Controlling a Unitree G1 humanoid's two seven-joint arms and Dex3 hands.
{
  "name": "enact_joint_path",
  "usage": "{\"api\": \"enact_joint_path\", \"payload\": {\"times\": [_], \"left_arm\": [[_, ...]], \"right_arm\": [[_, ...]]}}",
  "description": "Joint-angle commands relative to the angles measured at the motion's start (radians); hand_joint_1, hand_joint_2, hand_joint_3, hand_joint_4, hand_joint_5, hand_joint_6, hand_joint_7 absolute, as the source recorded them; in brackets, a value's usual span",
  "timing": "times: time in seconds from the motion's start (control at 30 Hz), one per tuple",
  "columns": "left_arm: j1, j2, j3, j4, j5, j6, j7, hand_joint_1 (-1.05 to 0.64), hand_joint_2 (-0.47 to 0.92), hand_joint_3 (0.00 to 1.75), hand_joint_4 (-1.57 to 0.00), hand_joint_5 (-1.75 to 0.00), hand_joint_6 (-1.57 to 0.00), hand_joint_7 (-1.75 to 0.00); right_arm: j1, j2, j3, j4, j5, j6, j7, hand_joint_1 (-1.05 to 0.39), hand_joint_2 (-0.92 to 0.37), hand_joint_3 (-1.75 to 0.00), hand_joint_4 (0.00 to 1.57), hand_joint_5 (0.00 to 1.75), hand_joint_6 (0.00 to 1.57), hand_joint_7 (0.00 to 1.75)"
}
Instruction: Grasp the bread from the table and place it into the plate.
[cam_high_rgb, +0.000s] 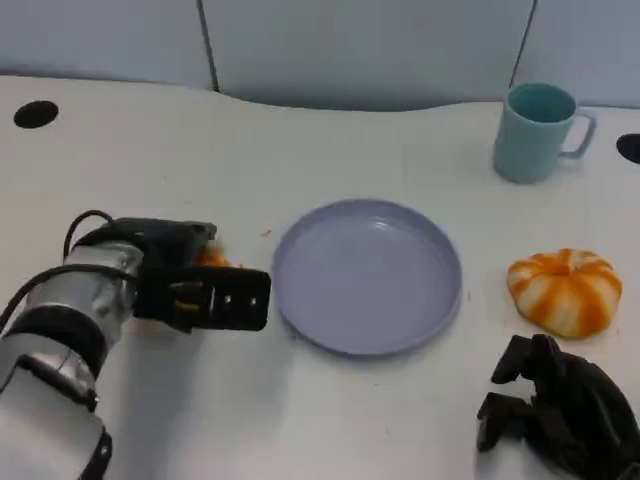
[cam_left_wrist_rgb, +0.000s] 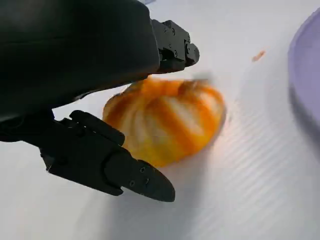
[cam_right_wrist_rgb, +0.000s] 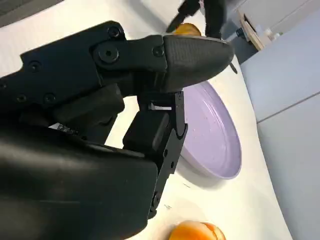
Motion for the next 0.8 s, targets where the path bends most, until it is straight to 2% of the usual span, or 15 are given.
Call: {"api": "enact_joint_path", "payload": {"times": [0.03,0.3,0.43,0.6,0.63,0.67,0.7,0.8], "left_arm": [[-0.008,-0.004,-0.002,0.031,-0.020,0.025,-0.015,-0.46,0.74,0.00,0.00,0.00,-0.06,-0.02],[0.018,-0.021,-0.041,0.046,-0.016,0.045,0.013,-0.40,0.75,0.00,-0.04,-0.02,-0.09,-0.02],[0.041,-0.027,-0.059,0.048,-0.011,0.051,0.047,-0.29,0.76,0.00,-0.13,-0.06,-0.16,-0.04],[0.041,-0.027,-0.065,0.049,-0.015,0.050,0.052,-0.28,0.76,0.00,-0.15,-0.05,-0.18,-0.03],[0.062,-0.021,-0.083,0.048,0.005,0.038,0.121,-0.28,0.76,0.00,-0.15,-0.05,-0.18,-0.02],[0.081,-0.014,-0.096,0.047,0.019,0.023,0.186,-0.21,0.81,0.02,-0.29,-0.10,-0.31,-0.05],[0.094,-0.009,-0.105,0.046,0.028,0.011,0.235,-0.19,0.83,0.02,-0.36,-0.10,-0.38,-0.04],[0.104,-0.003,-0.114,0.050,0.032,-0.003,0.294,-0.19,0.89,0.02,-0.46,-0.10,-0.47,-0.04]], "right_arm": [[0.039,-0.022,-0.007,-0.002,-0.003,0.020,-0.003,-0.46,-0.92,-0.43,1.26,1.15,1.14,1.06],[0.060,-0.021,-0.011,-0.038,0.005,0.044,-0.010,-0.45,-0.92,-0.43,1.25,1.16,1.14,1.07],[0.070,-0.021,-0.012,-0.060,0.011,0.065,-0.016,-0.45,-0.92,-0.44,1.24,1.17,1.13,1.08],[0.072,-0.021,-0.012,-0.067,0.012,0.072,-0.019,-0.45,-0.92,-0.44,1.23,1.17,1.13,1.08],[0.073,-0.021,-0.015,-0.070,0.015,0.074,-0.021,-0.45,-0.92,-0.44,1.23,1.17,1.13,1.08],[0.072,-0.021,-0.017,-0.071,0.017,0.075,-0.023,-0.45,-0.92,-0.45,1.25,1.17,1.13,1.09],[0.073,-0.022,-0.019,-0.075,0.019,0.077,-0.024,-0.44,-0.92,-0.46,1.26,1.17,1.13,1.09],[0.080,-0.024,-0.020,-0.093,0.022,0.095,-0.029,-0.44,-0.92,-0.47,1.26,1.17,1.12,1.10]]}}
